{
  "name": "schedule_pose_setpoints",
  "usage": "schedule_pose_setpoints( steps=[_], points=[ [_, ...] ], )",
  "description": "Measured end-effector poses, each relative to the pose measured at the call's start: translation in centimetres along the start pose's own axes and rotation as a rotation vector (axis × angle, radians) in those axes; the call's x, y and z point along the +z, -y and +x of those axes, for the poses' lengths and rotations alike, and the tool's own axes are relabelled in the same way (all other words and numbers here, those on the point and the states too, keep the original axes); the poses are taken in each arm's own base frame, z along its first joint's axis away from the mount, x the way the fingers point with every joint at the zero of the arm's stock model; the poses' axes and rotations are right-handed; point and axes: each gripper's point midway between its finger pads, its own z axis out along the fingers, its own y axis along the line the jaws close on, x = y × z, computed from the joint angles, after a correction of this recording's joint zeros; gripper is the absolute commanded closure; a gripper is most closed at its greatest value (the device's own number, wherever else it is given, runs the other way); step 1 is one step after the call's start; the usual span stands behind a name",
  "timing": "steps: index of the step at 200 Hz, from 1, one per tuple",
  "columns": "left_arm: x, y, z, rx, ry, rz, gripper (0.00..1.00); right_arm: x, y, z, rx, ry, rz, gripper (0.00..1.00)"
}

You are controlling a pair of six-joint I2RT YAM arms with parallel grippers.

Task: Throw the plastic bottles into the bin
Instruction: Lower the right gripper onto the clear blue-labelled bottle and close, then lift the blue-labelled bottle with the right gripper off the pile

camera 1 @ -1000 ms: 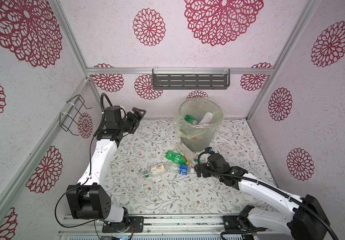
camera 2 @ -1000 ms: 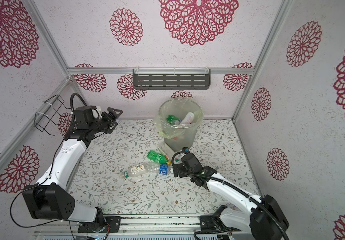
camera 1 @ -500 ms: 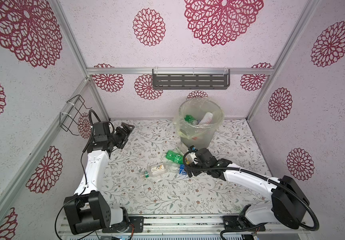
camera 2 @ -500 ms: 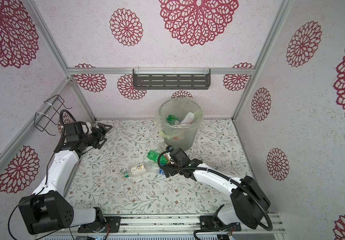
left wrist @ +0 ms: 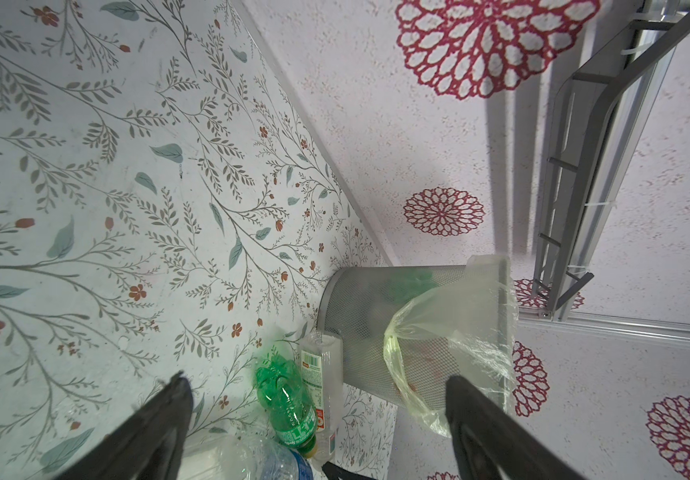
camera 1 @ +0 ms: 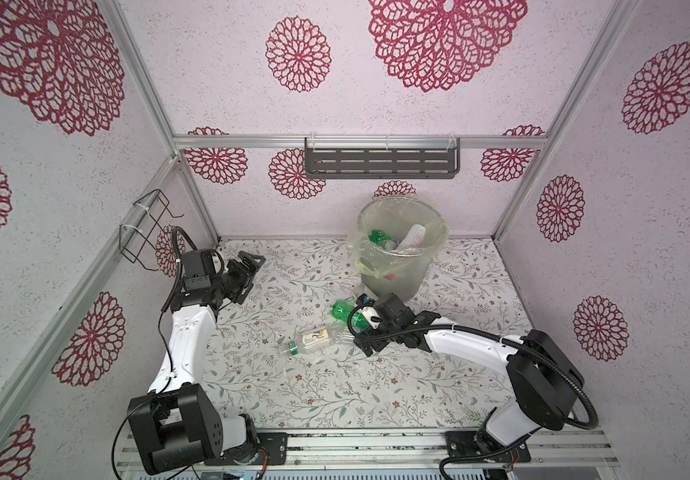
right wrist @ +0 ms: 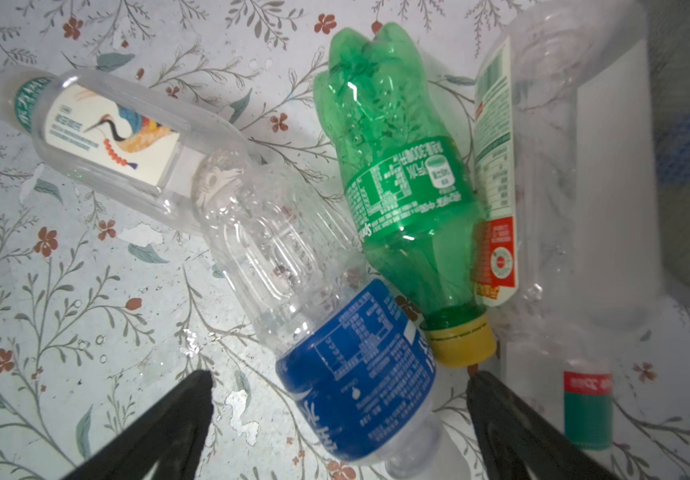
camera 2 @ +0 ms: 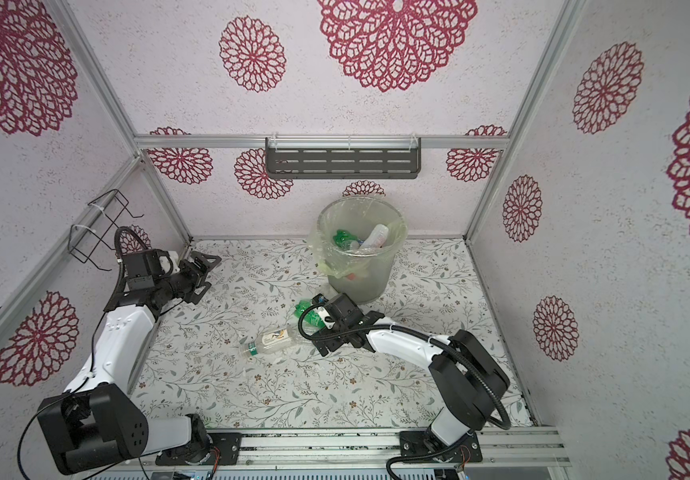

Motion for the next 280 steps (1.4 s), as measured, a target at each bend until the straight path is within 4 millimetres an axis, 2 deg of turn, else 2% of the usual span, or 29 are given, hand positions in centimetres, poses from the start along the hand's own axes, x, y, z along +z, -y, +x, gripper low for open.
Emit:
schedule_pose_setpoints(
  steps=[33,103,170,204,235,252,280],
  points=[
    [0.1,-0.2,0.1,-0.007,-0.004,-0.001,0.03,1.0,-0.3,0.5,-0.023,-0.027,-0.005,0.02],
    [-0.1,-0.5,-0.4,-0.016,0.008,-0.004,0.03,1.4,-1.4,0.9,-0.063,-0.042,-0.026,0.05],
    [-0.1,-0.3,-0.4,-0.022,0.008,0.003,0.03,2.1,-1.3,1.9,-0.062,-0.066,-0.014,0.11],
    [-0.1,-0.3,-0.4,-0.022,0.008,0.003,0.03,2.5,-1.0,3.9,-0.049,-0.103,-0.006,0.21],
    [-0.1,-0.4,-0.4,-0.023,0.007,0.003,0.03,2.5,-1.0,4.0,-0.03,-0.094,-0.003,0.31],
    [-0.1,-0.4,-0.4,-0.024,0.006,0.002,0.03,2.6,-1.0,3.9,-0.015,-0.083,0.0,0.41],
    [-0.1,-0.4,-0.3,-0.024,0.004,0.003,0.03,2.5,-1.0,4.0,-0.006,-0.067,0.001,0.42]
  ],
)
